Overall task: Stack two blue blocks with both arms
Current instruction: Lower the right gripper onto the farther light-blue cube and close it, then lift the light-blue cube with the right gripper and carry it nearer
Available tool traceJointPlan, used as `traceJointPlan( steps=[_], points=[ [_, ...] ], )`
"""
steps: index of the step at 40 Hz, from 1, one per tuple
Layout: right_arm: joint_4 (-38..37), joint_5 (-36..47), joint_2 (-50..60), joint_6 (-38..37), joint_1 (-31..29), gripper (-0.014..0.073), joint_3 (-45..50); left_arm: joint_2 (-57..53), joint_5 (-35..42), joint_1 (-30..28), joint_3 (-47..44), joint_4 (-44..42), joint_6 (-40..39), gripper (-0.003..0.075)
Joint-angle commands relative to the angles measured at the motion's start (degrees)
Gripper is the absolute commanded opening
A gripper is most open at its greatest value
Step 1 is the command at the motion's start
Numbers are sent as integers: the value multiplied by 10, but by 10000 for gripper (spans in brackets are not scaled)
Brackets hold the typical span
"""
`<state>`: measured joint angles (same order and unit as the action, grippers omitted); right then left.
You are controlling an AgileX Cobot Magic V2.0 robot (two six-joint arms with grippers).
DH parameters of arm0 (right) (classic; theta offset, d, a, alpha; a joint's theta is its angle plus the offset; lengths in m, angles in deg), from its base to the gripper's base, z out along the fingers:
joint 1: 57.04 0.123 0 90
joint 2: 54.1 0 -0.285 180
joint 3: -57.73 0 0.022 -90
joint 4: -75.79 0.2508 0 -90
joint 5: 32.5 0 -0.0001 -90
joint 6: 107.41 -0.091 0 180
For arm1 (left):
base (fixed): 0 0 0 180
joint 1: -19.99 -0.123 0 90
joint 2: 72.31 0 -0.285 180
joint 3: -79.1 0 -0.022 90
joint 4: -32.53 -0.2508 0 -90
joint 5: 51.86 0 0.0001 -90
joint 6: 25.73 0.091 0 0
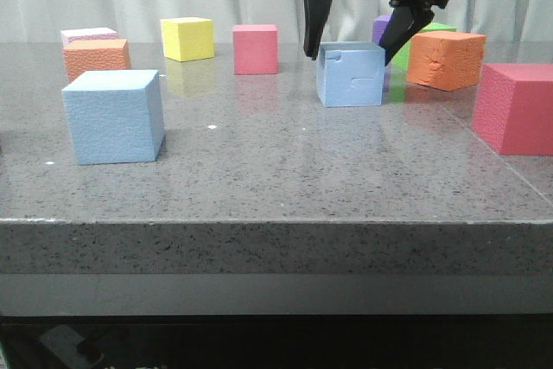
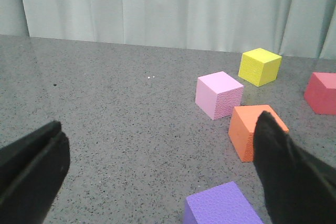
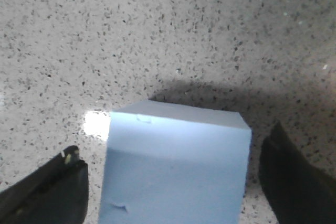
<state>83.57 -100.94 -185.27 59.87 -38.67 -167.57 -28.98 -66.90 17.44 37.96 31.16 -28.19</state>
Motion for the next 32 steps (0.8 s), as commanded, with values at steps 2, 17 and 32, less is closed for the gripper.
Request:
traceJointPlan(
  steps=[2, 17, 32],
  points=[
    [0, 12, 35, 1, 0, 627, -19, 3, 50, 0, 20, 0, -3, 691],
    [1, 4, 49, 1, 0, 386, -22, 3, 50, 0, 20, 0, -3, 691],
    [8, -50, 125, 2, 12, 386, -22, 3, 57, 0, 20, 0, -3, 691]
  ],
)
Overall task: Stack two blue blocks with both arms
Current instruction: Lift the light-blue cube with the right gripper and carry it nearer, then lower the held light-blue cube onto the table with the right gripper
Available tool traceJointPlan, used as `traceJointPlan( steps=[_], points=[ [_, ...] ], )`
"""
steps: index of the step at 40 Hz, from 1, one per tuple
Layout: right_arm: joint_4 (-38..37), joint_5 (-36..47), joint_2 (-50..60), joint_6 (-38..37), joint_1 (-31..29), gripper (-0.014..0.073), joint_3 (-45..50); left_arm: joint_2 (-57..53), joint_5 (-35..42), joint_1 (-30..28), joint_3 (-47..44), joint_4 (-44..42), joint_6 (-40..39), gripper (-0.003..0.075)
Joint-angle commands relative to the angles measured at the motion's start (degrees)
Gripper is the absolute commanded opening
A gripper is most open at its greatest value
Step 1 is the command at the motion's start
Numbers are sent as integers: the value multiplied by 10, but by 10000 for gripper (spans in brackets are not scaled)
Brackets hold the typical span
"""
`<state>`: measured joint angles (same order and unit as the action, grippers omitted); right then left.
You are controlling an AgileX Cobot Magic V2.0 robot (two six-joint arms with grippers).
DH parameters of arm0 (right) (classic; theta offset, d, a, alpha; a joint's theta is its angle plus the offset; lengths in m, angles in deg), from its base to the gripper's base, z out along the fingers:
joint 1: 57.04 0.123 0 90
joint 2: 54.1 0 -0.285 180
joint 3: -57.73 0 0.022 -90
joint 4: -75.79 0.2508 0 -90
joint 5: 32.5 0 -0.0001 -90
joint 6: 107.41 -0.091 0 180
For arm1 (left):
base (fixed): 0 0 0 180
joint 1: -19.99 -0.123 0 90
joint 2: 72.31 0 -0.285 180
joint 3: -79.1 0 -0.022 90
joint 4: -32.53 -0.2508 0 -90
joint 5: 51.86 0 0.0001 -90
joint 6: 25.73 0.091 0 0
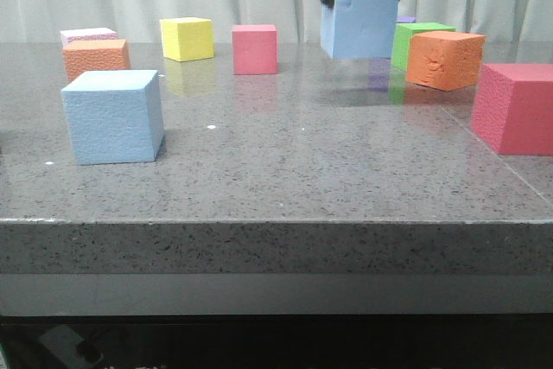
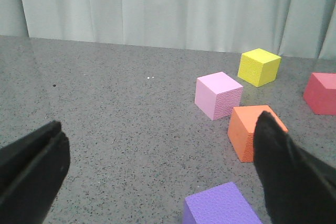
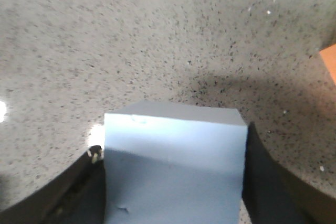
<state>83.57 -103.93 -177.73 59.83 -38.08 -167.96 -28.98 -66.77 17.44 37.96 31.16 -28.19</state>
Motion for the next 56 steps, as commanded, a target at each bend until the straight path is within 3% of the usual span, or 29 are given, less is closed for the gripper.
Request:
traceJointPlan(
  steps=[1, 20, 30, 39, 56],
  points=[
    [8, -25, 54, 3, 9, 386, -18, 3, 58, 0, 20, 0, -3, 691],
    [7, -49, 61, 13, 108, 386, -9, 3, 75, 0, 20, 0, -3, 691],
    [8, -46, 61, 12, 110, 386, 62, 3, 75, 0, 20, 0, -3, 691],
    [13, 9, 61, 12, 110, 386, 127, 3, 75, 0, 20, 0, -3, 691],
    [50, 57, 61, 17, 110, 386, 144, 3, 75, 0, 20, 0, -3, 691]
  ],
)
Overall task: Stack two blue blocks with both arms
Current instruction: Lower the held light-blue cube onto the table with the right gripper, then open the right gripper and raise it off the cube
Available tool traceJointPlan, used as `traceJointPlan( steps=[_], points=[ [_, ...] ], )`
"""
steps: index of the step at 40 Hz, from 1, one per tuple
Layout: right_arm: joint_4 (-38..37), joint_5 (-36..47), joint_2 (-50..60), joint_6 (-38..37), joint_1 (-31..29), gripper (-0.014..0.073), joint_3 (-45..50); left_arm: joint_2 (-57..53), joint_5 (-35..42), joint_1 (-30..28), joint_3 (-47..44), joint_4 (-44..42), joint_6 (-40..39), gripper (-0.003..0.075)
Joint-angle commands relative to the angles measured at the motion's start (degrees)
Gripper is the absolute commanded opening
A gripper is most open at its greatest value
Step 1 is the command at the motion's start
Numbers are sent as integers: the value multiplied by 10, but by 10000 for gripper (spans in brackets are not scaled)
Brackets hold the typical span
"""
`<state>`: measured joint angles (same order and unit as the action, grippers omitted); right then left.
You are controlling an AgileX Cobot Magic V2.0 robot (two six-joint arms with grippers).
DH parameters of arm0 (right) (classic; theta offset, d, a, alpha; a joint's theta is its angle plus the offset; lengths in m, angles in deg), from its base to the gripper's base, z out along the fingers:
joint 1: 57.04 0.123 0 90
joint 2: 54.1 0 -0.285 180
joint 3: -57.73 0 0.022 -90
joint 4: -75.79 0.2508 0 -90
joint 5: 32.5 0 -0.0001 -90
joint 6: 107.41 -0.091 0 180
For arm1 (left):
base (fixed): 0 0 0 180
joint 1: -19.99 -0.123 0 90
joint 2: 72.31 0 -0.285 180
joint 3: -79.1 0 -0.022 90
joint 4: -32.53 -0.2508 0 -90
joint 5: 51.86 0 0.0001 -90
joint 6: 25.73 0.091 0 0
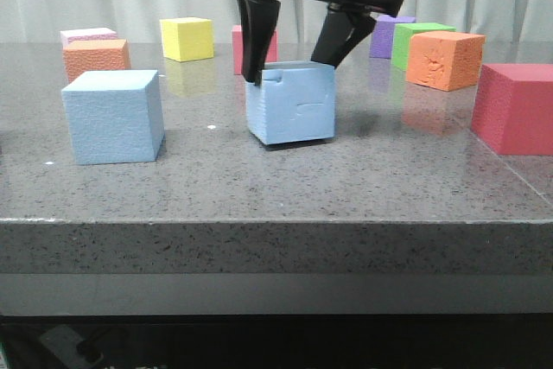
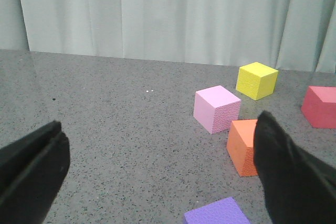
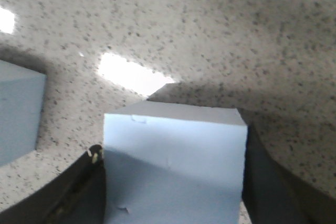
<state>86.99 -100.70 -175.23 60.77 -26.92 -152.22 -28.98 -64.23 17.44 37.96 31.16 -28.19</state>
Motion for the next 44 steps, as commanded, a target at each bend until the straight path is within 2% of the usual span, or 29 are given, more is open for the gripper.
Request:
traceJointPlan(
  steps=[1, 12, 23, 44],
  points=[
    [16, 28, 36, 8, -1, 386, -13, 3, 50, 0, 20, 0, -3, 691],
    [18, 37, 36, 8, -1, 388, -13, 3, 50, 0, 20, 0, -3, 691],
    [18, 36, 36, 8, -1, 584, -13, 3, 50, 0, 20, 0, -3, 691],
    [18, 44, 90, 14, -1, 581, -15, 3, 50, 0, 20, 0, -3, 691]
  ],
)
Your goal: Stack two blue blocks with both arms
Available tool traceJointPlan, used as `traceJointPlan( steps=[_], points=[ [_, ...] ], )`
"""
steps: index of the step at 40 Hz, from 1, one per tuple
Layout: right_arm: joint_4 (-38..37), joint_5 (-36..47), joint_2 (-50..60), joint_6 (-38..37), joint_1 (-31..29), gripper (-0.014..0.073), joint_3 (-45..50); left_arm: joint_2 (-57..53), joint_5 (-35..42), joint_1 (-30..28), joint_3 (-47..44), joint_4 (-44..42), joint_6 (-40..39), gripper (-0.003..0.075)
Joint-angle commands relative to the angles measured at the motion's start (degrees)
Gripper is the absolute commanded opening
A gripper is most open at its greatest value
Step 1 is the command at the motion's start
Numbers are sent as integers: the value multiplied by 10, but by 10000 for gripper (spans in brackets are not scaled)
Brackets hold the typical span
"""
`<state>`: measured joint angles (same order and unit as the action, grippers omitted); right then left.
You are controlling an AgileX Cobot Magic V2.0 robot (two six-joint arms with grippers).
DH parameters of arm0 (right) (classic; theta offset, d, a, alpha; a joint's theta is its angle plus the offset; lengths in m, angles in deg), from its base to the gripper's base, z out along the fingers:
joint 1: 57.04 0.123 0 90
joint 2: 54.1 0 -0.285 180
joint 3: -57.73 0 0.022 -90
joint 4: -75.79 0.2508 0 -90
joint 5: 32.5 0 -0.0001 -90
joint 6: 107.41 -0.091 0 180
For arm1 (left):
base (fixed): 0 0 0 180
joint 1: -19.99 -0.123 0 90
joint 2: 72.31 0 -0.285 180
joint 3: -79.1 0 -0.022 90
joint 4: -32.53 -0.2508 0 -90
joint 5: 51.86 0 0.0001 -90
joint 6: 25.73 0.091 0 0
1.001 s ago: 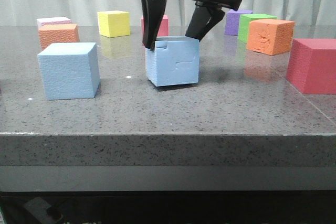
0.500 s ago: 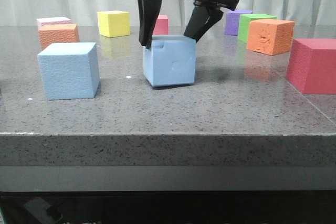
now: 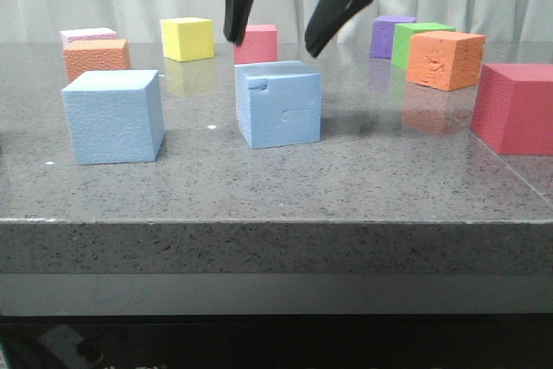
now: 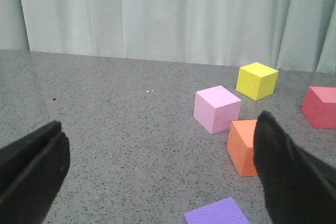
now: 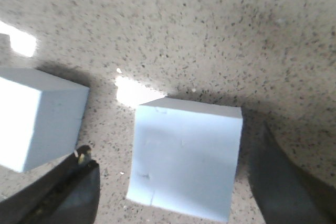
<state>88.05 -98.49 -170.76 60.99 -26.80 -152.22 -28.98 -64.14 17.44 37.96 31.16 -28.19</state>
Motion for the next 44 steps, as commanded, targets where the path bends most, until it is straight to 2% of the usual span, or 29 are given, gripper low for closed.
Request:
traceJointPlan(
  steps=[1, 3, 5, 12, 17, 28, 34, 40, 44],
  points=[
    [7, 21, 47, 13, -2, 563, -15, 3, 49, 0, 20, 0, -3, 691],
    [7, 21, 49, 15, -2, 517, -15, 3, 49, 0, 20, 0, -3, 691],
    [7, 21, 51, 15, -2, 434, -15, 3, 49, 0, 20, 0, -3, 691],
    [7, 21, 58, 15, -2, 72, -15, 3, 49, 0, 20, 0, -3, 691],
    [6, 17, 71, 15, -7, -60, -15, 3, 49, 0, 20, 0, -3, 691],
    [0, -29, 123, 24, -83, -67, -15, 3, 49, 0, 20, 0, -3, 691],
    [-42, -62, 157, 29, -147, -67, -10, 3, 49, 0, 20, 0, -3, 691],
    [-84, -57, 211, 29, -208, -67, 36, 3, 49, 0, 20, 0, -3, 691],
    [-96, -34, 263, 29, -240, -67, 102, 3, 49, 0, 20, 0, -3, 691]
  ],
)
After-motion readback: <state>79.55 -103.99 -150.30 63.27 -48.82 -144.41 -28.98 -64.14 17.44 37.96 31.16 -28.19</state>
